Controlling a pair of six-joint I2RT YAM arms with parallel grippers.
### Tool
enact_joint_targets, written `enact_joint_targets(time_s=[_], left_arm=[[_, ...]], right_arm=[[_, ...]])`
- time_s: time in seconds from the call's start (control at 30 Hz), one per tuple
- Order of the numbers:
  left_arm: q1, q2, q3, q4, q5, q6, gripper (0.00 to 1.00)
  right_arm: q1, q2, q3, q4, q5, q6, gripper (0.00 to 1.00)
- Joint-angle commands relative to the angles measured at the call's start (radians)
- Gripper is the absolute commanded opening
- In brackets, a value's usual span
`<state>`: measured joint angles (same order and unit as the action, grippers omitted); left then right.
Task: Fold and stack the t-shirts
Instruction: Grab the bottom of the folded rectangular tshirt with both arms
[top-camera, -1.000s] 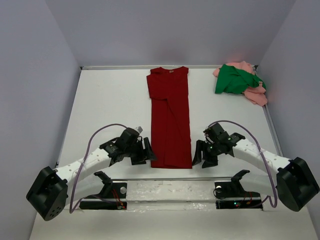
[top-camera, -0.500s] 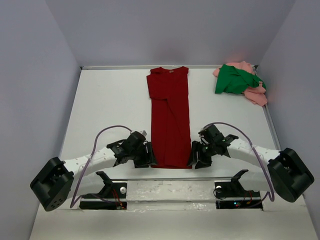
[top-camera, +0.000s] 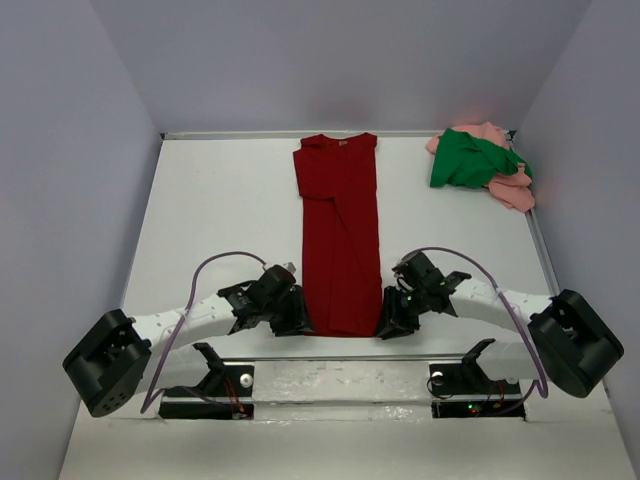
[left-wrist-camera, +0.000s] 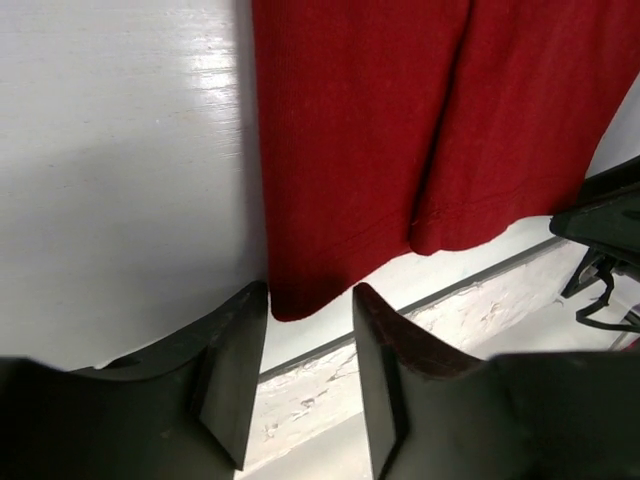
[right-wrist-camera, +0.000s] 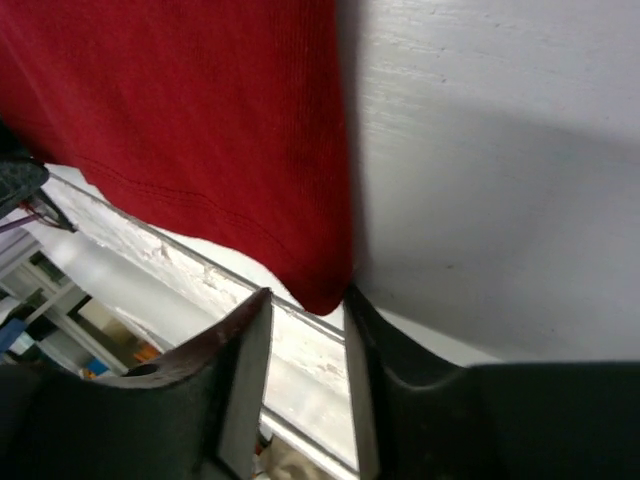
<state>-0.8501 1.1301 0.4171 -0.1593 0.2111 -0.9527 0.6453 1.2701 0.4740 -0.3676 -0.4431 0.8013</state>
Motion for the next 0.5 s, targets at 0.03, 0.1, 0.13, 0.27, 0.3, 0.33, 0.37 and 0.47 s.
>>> enact_joint_targets(time_s=[0.03,0.1,0.13,0.27,0.3,0.33,0.37,0.47], left_arm=[[-0.003,0.013,-0.006,-0.019,-0.032,0.002,0.47],[-0.004,0.02,-0.005,-0.022,-0.036,0.005,0.39],[-0.004,0.022,-0.005,-0.022,-0.036,0.006,0.36],[-0.004,0.026,0.0,-0.022,-0.035,0.014,0.12],[-0.003,0.028,0.002,-0.023,-0.035,0.014,0.0],[-0.004,0.028,0.006,-0.026,-0.035,0.018,0.0],[-0.004,0.028,0.012,-0.029,-0.038,0.029,0.0],[-0.004,0.008,0.054,-0.074,-0.062,0.043,0.0]], right_arm=[[0.019,0.023,-0.031,-0.007,0.098,-0.013,0.33],[0.019,0.032,-0.023,-0.005,0.107,-0.016,0.22],[0.019,0.035,-0.02,-0.005,0.11,-0.017,0.18],[0.019,0.041,-0.012,-0.007,0.119,-0.02,0.0],[0.019,0.041,-0.005,-0.011,0.121,-0.024,0.0],[0.019,0.043,0.003,-0.016,0.121,-0.025,0.0],[0.019,0.041,0.011,-0.022,0.113,-0.028,0.0],[0.019,0.011,0.07,-0.056,0.101,-0.04,0.0]])
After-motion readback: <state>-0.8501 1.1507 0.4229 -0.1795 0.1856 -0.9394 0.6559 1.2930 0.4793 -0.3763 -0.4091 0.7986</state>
